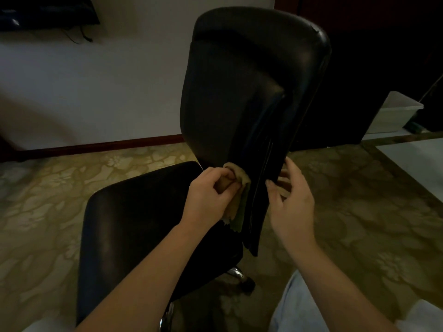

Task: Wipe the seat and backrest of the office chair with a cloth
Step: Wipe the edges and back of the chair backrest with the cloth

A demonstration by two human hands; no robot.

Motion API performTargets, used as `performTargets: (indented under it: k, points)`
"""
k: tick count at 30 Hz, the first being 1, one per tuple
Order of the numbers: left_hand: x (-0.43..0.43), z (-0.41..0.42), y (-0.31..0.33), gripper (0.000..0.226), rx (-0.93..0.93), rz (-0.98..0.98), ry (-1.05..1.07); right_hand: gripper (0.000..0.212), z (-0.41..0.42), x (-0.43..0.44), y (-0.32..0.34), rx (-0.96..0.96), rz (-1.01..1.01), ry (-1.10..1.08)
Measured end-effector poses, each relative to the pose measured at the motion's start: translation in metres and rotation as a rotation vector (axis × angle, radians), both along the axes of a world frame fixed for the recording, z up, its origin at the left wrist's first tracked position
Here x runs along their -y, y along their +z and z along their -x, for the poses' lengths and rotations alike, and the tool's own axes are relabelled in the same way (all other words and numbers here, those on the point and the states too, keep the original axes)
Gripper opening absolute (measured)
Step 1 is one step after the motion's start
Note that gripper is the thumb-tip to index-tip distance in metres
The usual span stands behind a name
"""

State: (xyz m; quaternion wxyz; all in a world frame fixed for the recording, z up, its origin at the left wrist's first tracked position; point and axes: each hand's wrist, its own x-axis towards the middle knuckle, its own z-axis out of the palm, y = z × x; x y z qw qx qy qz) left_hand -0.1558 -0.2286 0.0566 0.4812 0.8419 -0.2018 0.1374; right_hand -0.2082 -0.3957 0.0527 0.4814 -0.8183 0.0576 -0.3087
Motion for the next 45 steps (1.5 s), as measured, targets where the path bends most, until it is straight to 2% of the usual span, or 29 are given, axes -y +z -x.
performTargets:
  k: [6, 13, 23, 36, 40, 45]
  points:
    - [0.003, -0.004, 0.004, 0.014, 0.086, -0.063, 0.01, 0.05, -0.001, 0.001, -0.011, -0.024, -0.036, 0.004]
    - [0.018, -0.016, 0.033, 0.013, 0.213, -0.037, 0.001, 0.047, 0.0, -0.003, -0.009, -0.043, -0.082, 0.076]
    - [0.003, 0.002, -0.019, 0.018, -0.011, 0.047, 0.044, 0.055, 0.003, -0.006, -0.015, -0.015, -0.058, 0.045]
    - [0.014, -0.006, 0.018, 0.017, 0.11, 0.073, 0.027, 0.057, 0.006, -0.006, -0.016, -0.019, -0.07, 0.052]
    - [0.011, 0.002, -0.001, 0.018, 0.049, 0.084, 0.029, 0.056, 0.005, -0.004, -0.018, -0.026, -0.038, 0.046]
    - [-0.002, 0.011, -0.03, 0.016, -0.061, 0.0, 0.064, 0.056, 0.006, -0.005, -0.017, -0.017, -0.03, 0.034]
